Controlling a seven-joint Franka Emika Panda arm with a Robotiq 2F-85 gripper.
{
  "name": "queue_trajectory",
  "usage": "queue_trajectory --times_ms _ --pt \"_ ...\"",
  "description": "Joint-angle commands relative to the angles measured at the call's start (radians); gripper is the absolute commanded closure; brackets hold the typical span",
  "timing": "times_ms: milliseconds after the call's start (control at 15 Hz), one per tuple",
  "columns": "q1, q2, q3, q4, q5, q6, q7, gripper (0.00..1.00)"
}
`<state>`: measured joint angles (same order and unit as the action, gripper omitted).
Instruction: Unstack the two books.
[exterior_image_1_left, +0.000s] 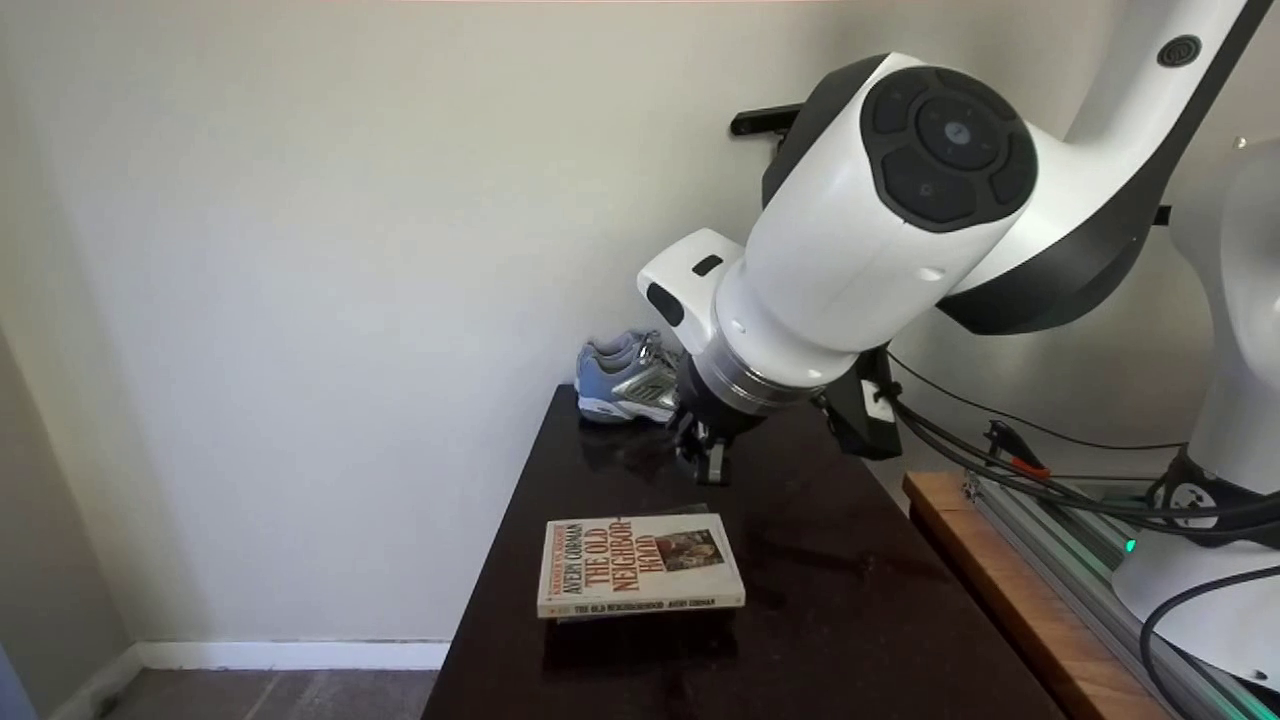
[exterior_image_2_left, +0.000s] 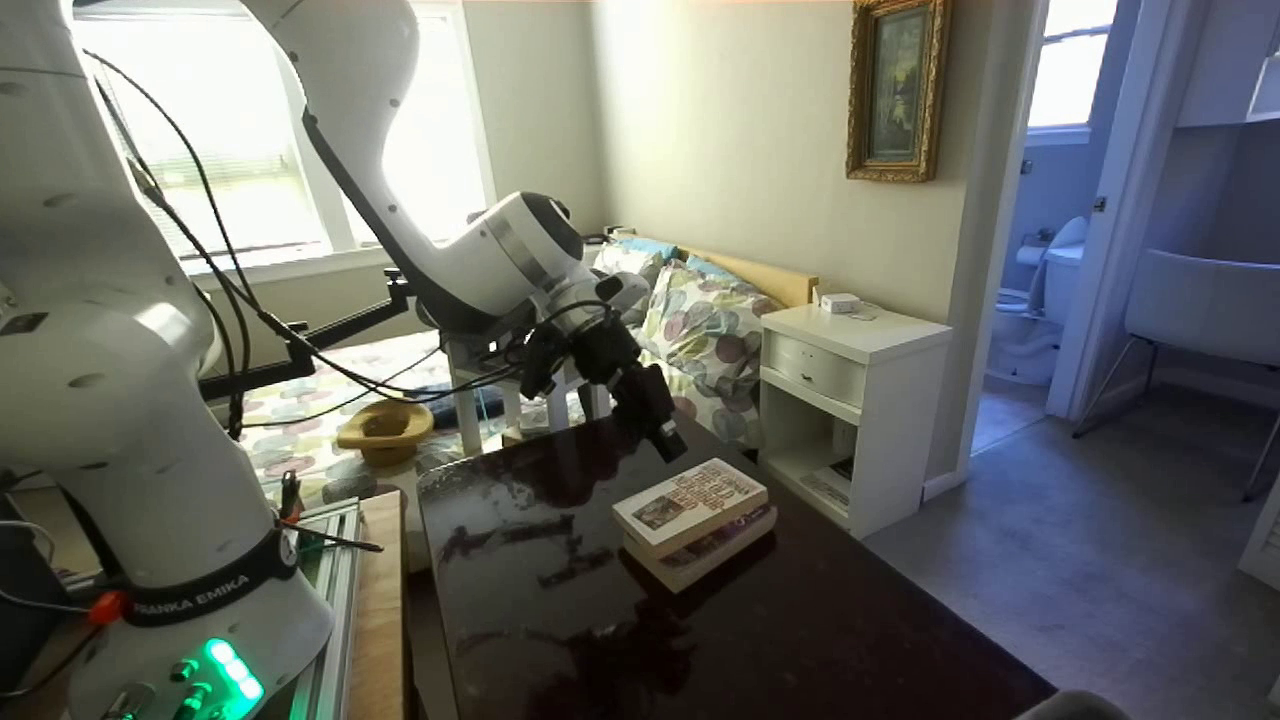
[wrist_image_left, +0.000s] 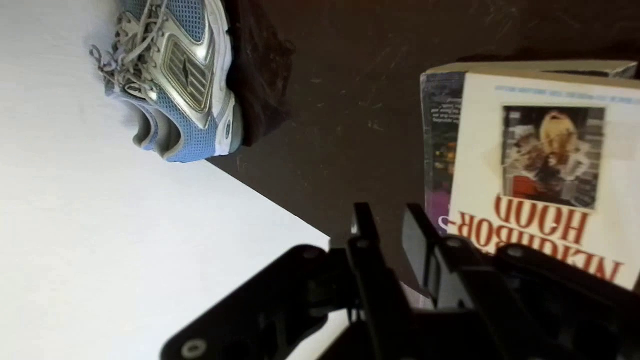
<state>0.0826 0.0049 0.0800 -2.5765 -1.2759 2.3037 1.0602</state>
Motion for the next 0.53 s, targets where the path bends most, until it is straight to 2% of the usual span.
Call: queue_trajectory --times_ms 0,67,133,200,467 --pt "0.004 -0.035 0.005 -0.027 0.024 -0.018 0.02 0.94" --pt "0.004 -0.035 0.005 -0.028 0.027 -0.013 0.023 0.94" --pt "0.005 -0.033 0.007 -0.025 0.032 0.002 0.024 0.53" --pt "0.008 -0.027 0.009 -0.022 0.036 0.015 0.021 0.51" --pt "0.023 0.004 0.027 0.001 0.085 0.089 0.011 0.24"
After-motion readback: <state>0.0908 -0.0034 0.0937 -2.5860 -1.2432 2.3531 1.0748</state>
